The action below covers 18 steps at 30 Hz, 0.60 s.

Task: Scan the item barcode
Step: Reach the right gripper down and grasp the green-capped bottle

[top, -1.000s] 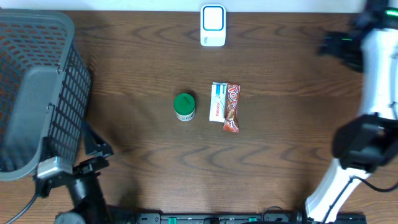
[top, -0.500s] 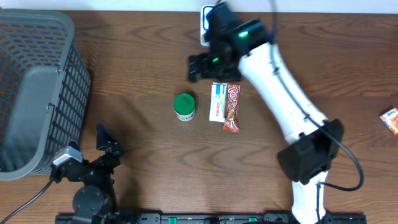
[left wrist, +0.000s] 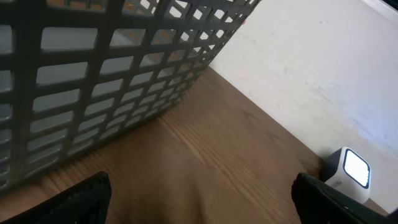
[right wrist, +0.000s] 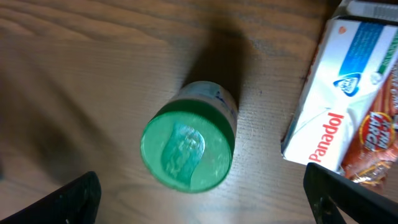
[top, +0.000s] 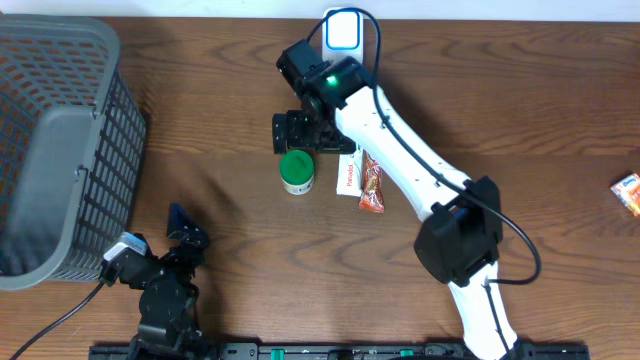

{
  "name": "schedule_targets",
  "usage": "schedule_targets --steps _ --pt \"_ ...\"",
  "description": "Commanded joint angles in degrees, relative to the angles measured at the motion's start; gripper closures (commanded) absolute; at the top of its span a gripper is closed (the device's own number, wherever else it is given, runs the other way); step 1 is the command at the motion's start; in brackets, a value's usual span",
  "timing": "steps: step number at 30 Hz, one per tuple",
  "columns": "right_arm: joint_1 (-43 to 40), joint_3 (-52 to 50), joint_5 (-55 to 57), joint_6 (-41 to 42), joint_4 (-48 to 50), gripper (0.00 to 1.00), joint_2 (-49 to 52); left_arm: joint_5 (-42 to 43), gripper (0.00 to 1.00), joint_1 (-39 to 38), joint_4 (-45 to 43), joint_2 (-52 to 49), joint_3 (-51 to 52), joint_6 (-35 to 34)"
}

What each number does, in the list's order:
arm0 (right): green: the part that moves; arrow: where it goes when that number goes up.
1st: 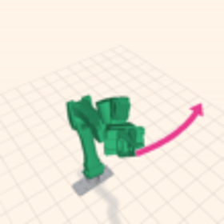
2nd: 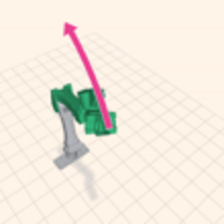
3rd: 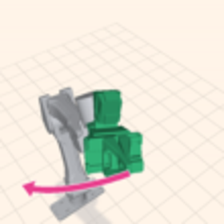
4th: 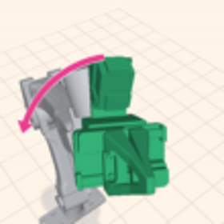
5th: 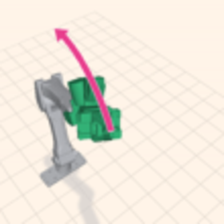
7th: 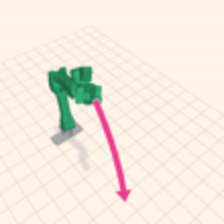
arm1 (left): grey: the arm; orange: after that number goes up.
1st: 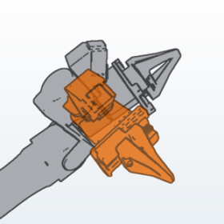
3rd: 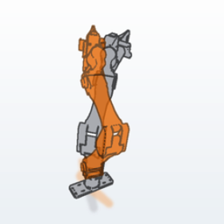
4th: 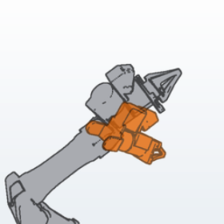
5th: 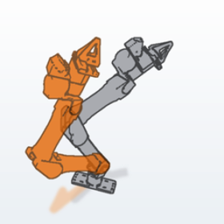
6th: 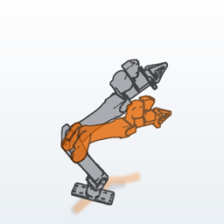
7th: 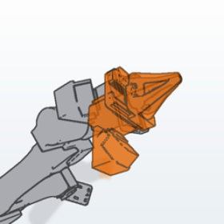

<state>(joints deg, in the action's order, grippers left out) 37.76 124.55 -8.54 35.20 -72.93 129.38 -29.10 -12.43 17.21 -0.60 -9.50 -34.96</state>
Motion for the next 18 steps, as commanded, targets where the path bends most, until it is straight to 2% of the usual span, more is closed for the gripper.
schedule_targets --steps 1,18 --pt "1.3 1.0 -0.1 1.3 0.2 0.01 2.6 -1.2 0.07 0.2 0.0 0.4 0.9 -1.0" --pt "4.5 1.0 6.4 2.3 2.4 0.01 9.5 -1.2 0.07 0.2 2.9 0.4 1.8 -1.0"
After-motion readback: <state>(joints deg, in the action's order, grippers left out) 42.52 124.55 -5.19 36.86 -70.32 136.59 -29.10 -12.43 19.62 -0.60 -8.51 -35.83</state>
